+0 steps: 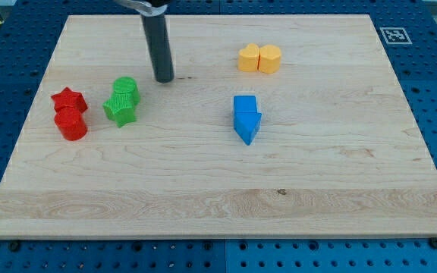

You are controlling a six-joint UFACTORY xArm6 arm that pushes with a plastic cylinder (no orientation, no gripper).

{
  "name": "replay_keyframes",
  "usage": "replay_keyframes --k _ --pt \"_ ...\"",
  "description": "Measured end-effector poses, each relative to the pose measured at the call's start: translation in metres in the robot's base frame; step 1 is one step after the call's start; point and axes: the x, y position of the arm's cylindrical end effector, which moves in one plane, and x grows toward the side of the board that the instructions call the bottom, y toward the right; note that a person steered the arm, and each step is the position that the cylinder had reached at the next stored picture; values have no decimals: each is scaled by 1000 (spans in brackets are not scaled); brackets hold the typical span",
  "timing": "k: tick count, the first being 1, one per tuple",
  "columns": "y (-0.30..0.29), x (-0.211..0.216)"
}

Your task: Slide the yellow heart and yellow hexagon up a bit

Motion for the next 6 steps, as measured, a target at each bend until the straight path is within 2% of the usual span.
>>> replay_keyframes --k 1,2,3,4,5,6 --pt "71 29" --pt "87 29" --pt "131 52" --pt "153 55" --pt "183 51" --pt "183 21"
